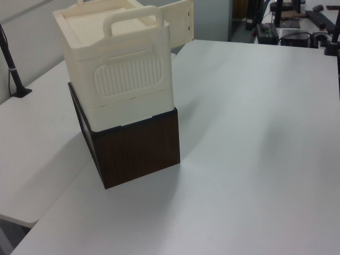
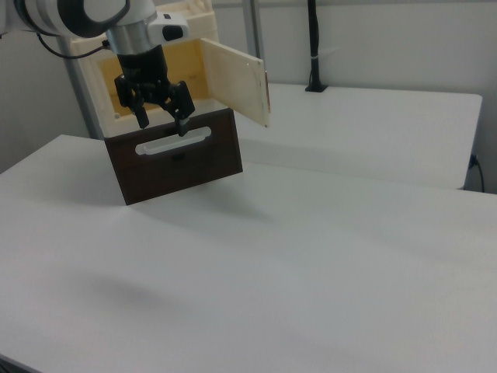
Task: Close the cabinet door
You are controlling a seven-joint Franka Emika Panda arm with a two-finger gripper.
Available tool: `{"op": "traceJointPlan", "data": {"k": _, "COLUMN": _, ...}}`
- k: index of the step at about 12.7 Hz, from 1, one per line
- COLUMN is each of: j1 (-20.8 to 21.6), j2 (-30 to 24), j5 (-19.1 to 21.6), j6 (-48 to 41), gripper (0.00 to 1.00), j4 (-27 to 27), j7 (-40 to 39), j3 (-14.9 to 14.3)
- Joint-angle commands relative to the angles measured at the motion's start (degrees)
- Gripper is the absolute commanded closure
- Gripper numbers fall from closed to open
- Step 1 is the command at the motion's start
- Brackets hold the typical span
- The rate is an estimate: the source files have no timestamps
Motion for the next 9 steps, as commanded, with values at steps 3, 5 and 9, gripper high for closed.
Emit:
{"op": "traceJointPlan", "data": {"k": 3, "j1": 0.97, "j2": -1.31, "j5": -0.56, "j6": 0.9, "gripper": 0.0, "j4": -1.87, "j7": -0.72, "j3": -0.42}}
{"op": "traceJointPlan", "data": {"k": 5, "j1": 0.97, "j2": -1.31, "j5": -0.56, "j6": 0.91, "gripper": 0.0, "j4": -1.87, "j7": -0.81, "j3": -0.42}}
{"op": "traceJointPlan", "data": {"k": 9, "j1": 1.05, "j2": -0.78, "j5": -0.73, "j6": 1.6, "gripper": 0.0, "j4": -1.87, "j7": -0.89, "j3": -0.16}}
